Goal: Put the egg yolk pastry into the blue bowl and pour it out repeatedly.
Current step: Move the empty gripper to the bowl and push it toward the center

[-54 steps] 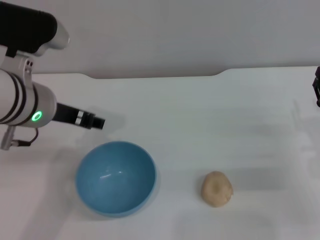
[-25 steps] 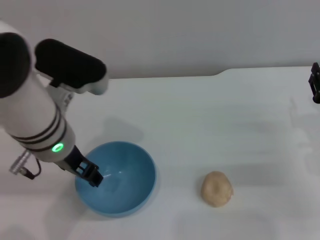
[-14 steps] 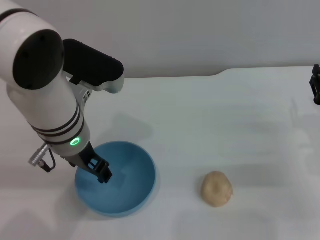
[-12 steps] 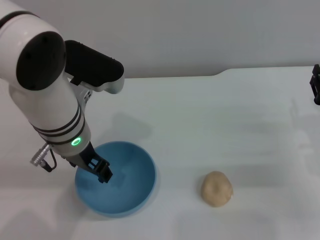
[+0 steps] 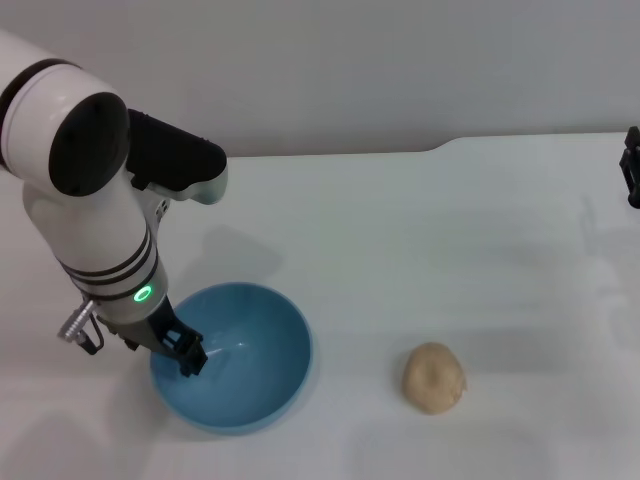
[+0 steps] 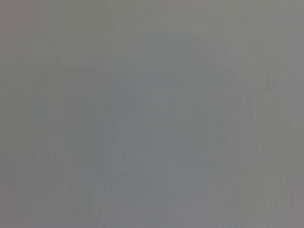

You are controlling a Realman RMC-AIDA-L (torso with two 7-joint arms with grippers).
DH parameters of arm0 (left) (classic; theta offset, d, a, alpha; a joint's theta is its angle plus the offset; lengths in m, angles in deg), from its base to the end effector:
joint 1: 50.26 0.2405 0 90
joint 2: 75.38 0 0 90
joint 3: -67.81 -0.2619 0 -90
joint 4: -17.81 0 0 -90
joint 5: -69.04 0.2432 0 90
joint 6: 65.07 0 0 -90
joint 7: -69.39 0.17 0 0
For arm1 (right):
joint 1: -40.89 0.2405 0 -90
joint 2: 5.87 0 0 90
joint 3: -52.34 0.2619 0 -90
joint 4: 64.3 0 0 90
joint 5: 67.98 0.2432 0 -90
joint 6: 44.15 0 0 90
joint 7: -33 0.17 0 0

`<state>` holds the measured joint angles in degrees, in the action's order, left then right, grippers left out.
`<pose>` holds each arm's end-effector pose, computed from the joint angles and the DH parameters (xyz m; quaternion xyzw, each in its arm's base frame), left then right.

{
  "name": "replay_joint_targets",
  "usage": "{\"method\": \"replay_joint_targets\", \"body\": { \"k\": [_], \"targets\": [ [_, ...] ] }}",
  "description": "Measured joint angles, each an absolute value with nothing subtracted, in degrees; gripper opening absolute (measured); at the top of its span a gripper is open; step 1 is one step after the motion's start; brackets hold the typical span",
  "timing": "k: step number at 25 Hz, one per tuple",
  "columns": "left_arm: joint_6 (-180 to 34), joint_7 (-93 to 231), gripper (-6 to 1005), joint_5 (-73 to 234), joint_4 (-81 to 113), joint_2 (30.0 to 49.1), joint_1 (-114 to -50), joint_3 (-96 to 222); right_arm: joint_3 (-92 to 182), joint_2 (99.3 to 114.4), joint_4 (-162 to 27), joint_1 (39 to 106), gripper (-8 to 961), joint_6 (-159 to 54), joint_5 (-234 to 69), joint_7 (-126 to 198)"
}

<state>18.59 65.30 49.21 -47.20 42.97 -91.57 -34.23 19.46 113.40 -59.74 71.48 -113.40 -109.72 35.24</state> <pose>-0.2068 0.3876 -0.0854 -0.7965 -0.4426 0.3070 0.2747 0.3687 0.3806 -0.0212 -0.6764 0.2128 0.2449 0.6612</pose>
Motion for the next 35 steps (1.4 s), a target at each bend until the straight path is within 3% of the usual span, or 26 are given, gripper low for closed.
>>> {"method": "replay_joint_targets", "body": {
  "k": [3,17,27,35],
  "targets": [
    [18.17,65.66,721,49.11,-46.31,42.95,-91.60,-33.84,19.47,113.40,-59.74,71.55,467,-113.40,-109.72,35.23],
    [17.46,65.88,267,48.57,-45.74,42.83,-91.80,-32.62,19.23,113.30,-59.62,71.81,466,-113.42,-110.11,39.69],
    [17.66,65.88,14,48.49,-45.73,42.91,-92.09,-32.25,18.68,112.72,-70.67,74.14,467,-110.62,-136.73,78.87],
    [17.68,65.91,9,48.57,-45.74,42.91,-92.10,-32.80,9.42,112.68,-104.00,73.28,467,-111.46,-176.92,140.74]
  ]
}}
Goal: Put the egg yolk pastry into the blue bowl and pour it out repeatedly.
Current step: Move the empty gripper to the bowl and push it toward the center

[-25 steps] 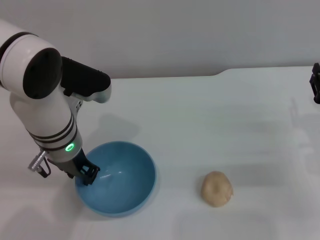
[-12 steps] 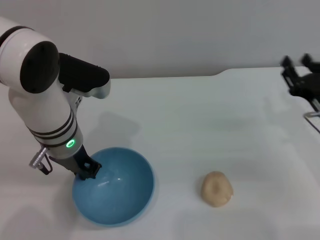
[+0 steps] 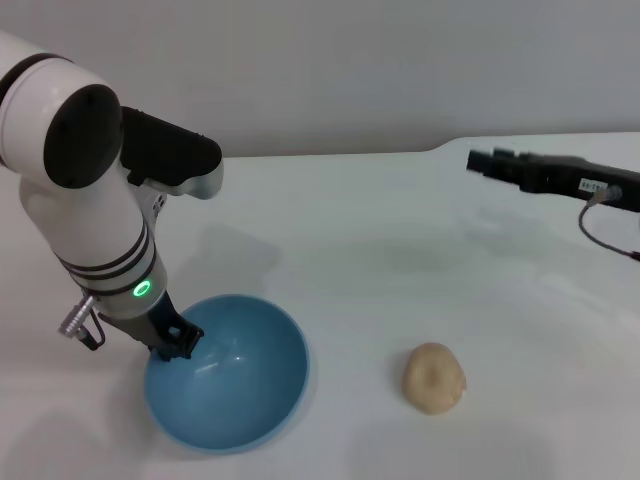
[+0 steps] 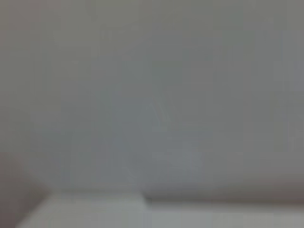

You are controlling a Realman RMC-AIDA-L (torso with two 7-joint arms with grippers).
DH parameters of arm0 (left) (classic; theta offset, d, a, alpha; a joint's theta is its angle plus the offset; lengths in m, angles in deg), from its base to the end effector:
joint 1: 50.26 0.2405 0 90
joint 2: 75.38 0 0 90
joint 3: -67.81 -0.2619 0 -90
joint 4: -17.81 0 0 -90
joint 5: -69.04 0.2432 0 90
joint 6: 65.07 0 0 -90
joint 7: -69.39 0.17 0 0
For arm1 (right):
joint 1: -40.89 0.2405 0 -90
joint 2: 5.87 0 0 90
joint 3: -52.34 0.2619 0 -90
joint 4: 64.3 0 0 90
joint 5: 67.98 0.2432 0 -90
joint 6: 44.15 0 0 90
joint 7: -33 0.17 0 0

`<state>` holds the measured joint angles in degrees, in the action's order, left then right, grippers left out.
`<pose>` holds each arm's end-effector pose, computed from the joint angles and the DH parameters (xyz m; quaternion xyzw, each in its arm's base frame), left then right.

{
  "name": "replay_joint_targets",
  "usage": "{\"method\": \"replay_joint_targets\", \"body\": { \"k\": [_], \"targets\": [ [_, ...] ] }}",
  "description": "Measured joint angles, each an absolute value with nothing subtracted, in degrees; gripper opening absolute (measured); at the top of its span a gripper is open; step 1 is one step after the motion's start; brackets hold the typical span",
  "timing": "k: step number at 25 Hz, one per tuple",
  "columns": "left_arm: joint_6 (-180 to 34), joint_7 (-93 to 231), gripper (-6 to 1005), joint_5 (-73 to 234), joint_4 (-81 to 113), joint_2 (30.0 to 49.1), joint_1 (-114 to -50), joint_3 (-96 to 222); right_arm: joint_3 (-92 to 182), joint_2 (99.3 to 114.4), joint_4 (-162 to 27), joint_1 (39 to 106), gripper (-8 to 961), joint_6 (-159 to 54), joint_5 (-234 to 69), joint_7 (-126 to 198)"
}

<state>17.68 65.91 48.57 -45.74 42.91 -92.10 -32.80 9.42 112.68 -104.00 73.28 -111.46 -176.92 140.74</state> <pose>-0.2087 0.3920 -0.0846 -0.7958 -0.4505 0.2994 0.2722 0.2847 0.4367 -0.0008 -0.8252 0.4377 0.2625 0.2421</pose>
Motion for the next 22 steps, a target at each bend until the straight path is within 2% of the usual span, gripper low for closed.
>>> {"method": "replay_joint_targets", "body": {
  "k": [4,10,22],
  "targets": [
    [17.51,65.96,9,48.58,-45.73,42.99,-92.10,-32.83,6.88,112.34,-114.80,75.18,467,-118.71,-194.52,161.46],
    [17.45,65.98,8,48.56,-45.74,43.01,-92.09,-32.88,3.23,111.43,-115.74,80.66,467,-129.15,-207.16,172.16],
    [17.60,67.26,8,48.56,-45.87,43.03,-92.16,-32.91,-15.04,112.12,-114.80,82.67,467,-131.75,-208.48,178.61]
  ]
}}
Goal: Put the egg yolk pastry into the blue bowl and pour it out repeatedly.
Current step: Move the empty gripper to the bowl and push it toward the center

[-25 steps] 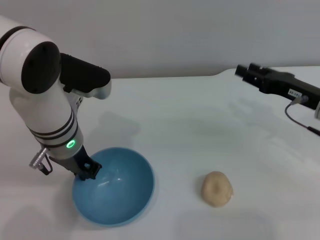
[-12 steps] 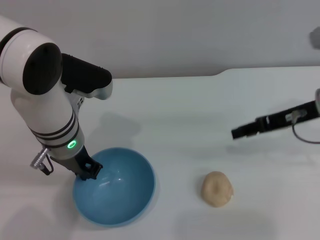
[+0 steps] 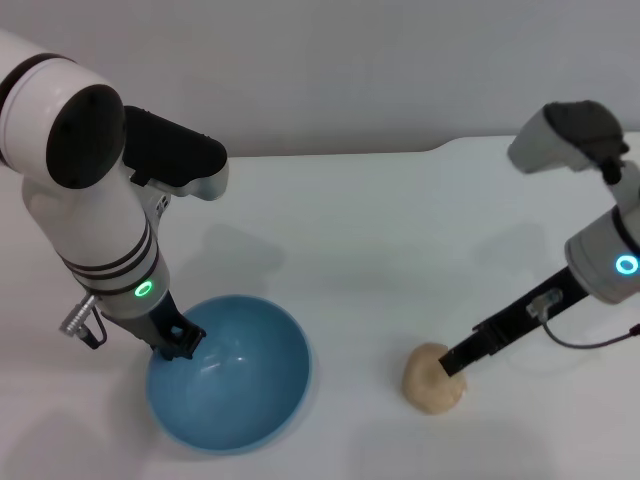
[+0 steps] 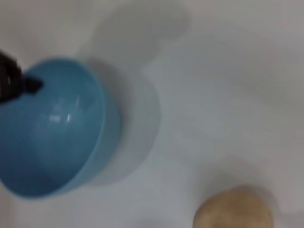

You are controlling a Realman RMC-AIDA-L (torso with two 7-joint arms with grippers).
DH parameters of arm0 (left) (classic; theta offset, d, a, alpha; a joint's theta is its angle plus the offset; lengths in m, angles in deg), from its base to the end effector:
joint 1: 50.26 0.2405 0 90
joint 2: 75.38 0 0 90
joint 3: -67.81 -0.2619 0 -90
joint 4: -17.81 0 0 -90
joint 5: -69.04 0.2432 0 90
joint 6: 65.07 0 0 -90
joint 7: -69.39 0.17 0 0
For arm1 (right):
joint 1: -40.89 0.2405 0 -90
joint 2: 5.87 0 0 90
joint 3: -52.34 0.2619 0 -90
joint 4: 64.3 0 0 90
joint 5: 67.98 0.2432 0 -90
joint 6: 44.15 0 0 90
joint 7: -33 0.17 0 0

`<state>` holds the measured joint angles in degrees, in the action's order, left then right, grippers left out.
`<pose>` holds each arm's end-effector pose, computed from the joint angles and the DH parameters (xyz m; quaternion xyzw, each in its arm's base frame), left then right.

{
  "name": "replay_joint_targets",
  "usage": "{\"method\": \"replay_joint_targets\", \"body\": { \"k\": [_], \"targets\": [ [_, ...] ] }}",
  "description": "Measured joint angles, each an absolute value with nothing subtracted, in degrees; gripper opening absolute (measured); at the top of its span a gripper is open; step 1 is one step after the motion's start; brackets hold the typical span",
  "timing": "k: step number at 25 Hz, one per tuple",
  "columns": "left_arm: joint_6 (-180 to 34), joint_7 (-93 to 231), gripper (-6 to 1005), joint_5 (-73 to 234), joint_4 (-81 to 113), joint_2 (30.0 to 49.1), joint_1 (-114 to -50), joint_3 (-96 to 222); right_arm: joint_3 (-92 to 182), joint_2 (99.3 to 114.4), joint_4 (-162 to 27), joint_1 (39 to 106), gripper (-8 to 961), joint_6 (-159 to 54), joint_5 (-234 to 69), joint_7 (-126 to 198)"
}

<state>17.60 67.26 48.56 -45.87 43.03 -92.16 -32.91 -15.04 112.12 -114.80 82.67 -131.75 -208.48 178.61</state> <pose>-0.2070 0.3919 -0.0857 -0.8027 -0.4392 0.3014 0.2683 0.2286 0.3958 -0.0554 -0.8679 0.4789 -0.1168 0.0610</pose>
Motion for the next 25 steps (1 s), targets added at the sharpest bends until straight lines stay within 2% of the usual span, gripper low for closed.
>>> {"method": "replay_joint_targets", "body": {
  "k": [12,17,25],
  "targets": [
    [17.48,68.08,7,48.56,-46.11,43.02,-92.19,-33.88,-20.53,112.50,-105.89,84.79,466,-120.82,-208.44,179.09],
    [17.62,68.08,7,48.55,-46.13,43.01,-92.22,-33.88,-22.54,112.96,-100.51,87.03,443,-115.53,-208.20,178.79],
    [17.69,68.08,6,48.58,-46.14,43.06,-92.20,-33.87,-27.82,113.05,-100.32,86.71,406,-111.10,-208.07,177.89]
  ]
}}
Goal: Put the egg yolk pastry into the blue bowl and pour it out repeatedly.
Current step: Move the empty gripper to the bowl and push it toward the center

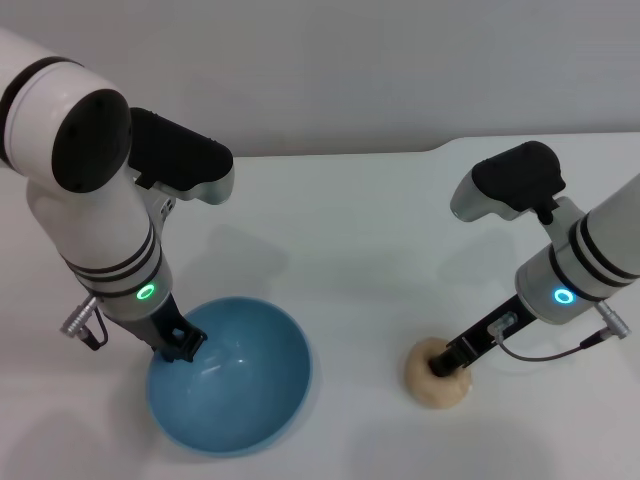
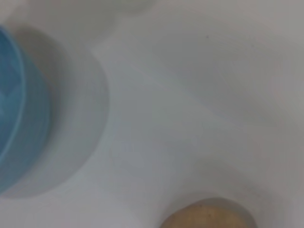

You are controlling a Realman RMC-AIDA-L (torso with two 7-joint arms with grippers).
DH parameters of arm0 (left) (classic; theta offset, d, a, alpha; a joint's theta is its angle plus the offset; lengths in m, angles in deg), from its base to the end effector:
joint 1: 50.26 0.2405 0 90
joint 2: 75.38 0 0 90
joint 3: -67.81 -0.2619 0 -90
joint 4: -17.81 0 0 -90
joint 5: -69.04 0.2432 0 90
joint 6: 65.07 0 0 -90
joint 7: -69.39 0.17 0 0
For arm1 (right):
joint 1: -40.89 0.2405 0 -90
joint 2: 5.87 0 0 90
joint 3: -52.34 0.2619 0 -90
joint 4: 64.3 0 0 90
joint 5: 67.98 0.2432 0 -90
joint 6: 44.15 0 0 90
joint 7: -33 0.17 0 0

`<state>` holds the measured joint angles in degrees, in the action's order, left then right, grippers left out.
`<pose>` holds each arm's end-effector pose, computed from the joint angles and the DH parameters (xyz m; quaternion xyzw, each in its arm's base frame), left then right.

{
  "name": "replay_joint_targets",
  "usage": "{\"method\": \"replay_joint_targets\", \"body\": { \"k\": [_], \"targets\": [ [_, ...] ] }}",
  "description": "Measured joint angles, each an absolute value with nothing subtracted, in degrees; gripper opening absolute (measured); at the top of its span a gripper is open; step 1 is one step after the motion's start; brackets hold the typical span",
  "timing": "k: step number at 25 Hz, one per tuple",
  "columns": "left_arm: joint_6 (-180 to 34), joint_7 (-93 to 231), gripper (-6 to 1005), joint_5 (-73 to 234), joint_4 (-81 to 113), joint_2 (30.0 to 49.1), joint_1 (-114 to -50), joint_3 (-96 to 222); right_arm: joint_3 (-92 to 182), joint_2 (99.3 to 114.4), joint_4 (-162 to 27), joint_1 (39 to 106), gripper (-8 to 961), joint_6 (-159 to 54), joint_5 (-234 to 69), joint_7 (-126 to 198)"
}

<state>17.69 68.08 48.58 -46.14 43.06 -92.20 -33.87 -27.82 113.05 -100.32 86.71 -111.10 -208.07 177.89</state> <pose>-0.2054 0.3902 -0.0879 -0.8085 -0.4259 0.3075 0.2653 0.2548 0.4071 -0.1153 -0.8761 0.4352 -0.1659 0.1245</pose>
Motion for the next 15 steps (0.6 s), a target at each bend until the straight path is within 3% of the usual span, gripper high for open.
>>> {"method": "replay_joint_targets", "body": {
  "k": [6,15],
  "targets": [
    [17.70,68.08,6,48.58,-46.19,43.09,-92.18,-33.87,-27.98,112.93,-102.14,86.05,379,-111.41,-208.42,177.61],
    [17.89,68.08,6,48.55,-46.26,43.10,-92.70,-33.89,-28.00,112.87,-110.60,83.89,263,-113.90,-208.36,177.57]
  ]
}}
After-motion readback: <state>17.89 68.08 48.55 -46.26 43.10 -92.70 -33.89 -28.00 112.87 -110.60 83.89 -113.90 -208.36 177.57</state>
